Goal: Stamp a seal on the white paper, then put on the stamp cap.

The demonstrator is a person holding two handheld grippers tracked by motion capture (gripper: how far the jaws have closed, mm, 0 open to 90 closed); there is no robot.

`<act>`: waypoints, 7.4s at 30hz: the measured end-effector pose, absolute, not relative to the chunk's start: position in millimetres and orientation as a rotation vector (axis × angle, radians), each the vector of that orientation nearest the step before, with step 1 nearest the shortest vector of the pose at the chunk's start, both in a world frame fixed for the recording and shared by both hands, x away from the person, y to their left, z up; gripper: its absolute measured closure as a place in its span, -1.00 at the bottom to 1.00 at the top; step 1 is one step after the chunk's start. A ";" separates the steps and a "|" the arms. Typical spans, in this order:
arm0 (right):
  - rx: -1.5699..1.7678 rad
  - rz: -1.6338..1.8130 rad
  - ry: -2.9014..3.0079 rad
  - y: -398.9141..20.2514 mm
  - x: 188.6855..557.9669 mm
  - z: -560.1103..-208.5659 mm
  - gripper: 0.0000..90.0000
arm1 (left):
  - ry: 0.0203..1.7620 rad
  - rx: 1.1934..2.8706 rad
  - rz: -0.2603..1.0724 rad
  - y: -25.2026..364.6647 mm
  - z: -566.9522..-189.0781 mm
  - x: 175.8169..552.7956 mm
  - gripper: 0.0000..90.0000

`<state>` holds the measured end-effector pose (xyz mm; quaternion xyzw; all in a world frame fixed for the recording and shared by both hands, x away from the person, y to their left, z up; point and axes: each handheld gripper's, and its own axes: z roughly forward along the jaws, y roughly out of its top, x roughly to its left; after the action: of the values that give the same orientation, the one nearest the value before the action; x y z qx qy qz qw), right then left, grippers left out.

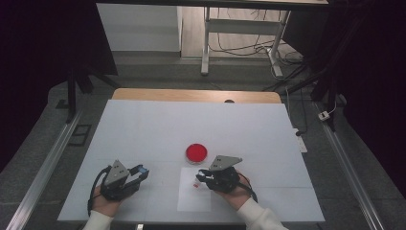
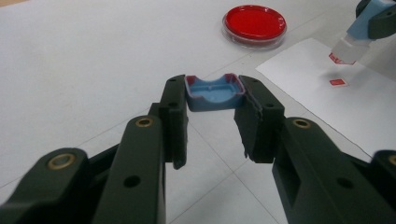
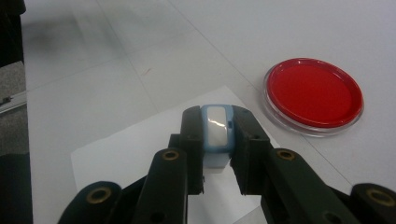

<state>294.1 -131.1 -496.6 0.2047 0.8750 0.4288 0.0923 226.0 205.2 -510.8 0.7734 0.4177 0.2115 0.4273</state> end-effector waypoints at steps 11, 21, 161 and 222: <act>0.662 1.337 2.563 -140.8 299.5 -494.7 0.67 | 1.040 1.936 0.522 204.5 -511.4 226.2 0.45; 0.758 1.450 2.457 -163.2 306.2 -485.7 0.67 | 1.043 1.935 0.522 204.0 -511.9 226.8 0.45; 0.778 1.559 2.352 -183.4 306.8 -473.6 0.67 | 0.807 2.100 0.461 72.7 -527.1 268.4 0.45; 0.758 1.554 2.378 -178.6 304.1 -475.2 0.67 | 0.790 2.054 0.444 57.2 -520.7 277.5 0.45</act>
<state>304.1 -178.6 -475.2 0.2566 0.8048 0.5258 0.1003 277.5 57.2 -520.7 0.8245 0.3170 0.1781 0.4337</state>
